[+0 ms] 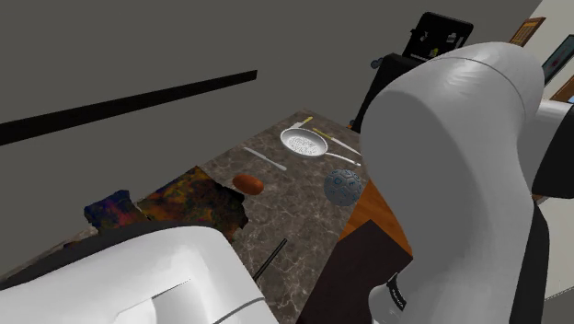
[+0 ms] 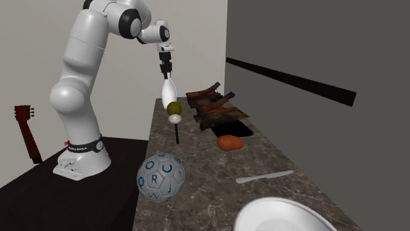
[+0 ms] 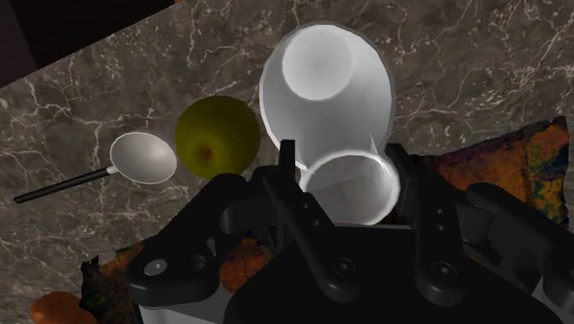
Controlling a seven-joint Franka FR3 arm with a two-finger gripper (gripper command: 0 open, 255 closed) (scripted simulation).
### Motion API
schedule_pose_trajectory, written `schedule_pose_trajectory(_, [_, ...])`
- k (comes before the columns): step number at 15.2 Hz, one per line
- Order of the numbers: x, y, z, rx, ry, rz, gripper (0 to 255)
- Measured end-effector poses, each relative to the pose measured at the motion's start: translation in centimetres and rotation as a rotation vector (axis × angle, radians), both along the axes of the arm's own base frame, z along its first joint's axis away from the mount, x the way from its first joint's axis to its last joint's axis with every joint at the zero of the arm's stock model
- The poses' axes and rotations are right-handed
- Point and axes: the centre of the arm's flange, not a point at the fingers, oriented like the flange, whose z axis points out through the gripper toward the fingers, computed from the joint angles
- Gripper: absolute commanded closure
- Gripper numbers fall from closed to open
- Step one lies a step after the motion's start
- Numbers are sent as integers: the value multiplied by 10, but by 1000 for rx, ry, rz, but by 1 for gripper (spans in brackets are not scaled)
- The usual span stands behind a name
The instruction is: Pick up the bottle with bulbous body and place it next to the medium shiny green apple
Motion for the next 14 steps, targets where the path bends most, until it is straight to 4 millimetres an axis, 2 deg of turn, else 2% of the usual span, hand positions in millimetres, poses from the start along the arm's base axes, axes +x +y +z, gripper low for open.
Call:
schedule_pose_trajectory(8, [0, 0, -8, 0, 0, 0, 255])
schedule_pose_trajectory(9, [0, 0, -8, 0, 0, 0, 0])
schedule_pose_trajectory(14, [0, 0, -8, 1, 0, 0, 0])
